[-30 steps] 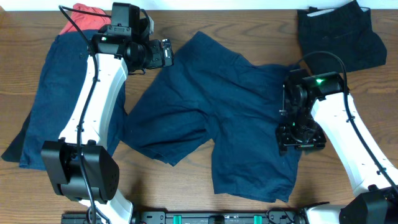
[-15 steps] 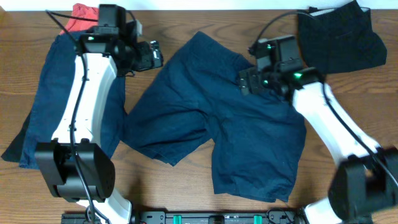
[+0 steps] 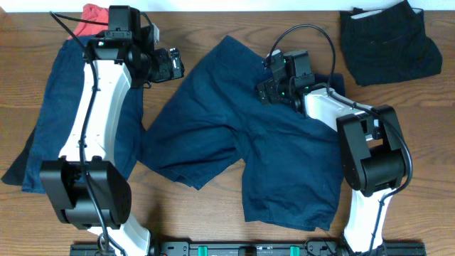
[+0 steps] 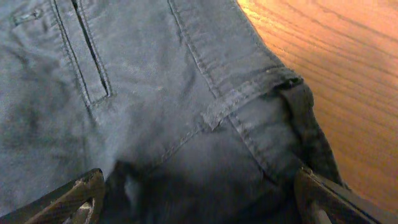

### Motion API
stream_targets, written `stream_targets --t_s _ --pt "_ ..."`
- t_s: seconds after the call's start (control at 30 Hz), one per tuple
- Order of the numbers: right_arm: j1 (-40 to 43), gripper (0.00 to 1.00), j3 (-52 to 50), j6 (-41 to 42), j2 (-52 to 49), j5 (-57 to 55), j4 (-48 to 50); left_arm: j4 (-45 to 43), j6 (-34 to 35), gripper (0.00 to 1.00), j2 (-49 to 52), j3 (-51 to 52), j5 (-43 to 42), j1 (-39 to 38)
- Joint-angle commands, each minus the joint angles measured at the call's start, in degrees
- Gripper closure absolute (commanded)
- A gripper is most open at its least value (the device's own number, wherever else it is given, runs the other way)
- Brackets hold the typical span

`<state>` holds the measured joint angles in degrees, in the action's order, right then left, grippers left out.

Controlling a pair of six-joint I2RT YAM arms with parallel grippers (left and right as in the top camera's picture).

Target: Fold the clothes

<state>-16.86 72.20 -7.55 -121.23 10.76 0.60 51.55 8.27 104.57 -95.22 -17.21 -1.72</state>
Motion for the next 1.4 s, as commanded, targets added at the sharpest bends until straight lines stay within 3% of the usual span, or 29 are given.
stream_targets --t_s 0.0,0.23,0.4,0.63,0.93,1.07,1.37 --pt "-0.3 0.05 0.1 -1.7 -2.7 -1.9 0.0 0.9 -1.2 0.02 2.4 0.5 -0.1 -0.4" --pt "0.3 0.05 0.1 0.8 -6.3 -15.5 -2.2 0.9 -1.2 0.02 5.3 0.6 -0.1 -1.6" --pt "2.6 0.05 0.1 6.5 -7.4 -18.3 -3.3 0.4 -1.2 0.02 6.7 0.6 -0.1 -2.1" --pt "6.9 0.12 0.1 24.3 -7.4 -22.9 -6.1 -0.1 -1.2 0.02 6.8 0.6 -0.1 -2.4" --pt "12.0 0.01 0.1 39.2 -7.4 -17.7 -4.9 -0.3 -1.2 0.02 6.8 0.8 -0.1 -4.3" --pt "12.2 0.01 1.1 38.8 -7.3 -11.2 -0.6 -0.9 -1.2 0.02 7.1 1.6 -0.1 -5.6" --pt "10.5 0.01 5.4 26.4 -1.2 5.4 -2.2 -2.4 -0.5 0.02 12.3 2.3 5.9 -6.3"
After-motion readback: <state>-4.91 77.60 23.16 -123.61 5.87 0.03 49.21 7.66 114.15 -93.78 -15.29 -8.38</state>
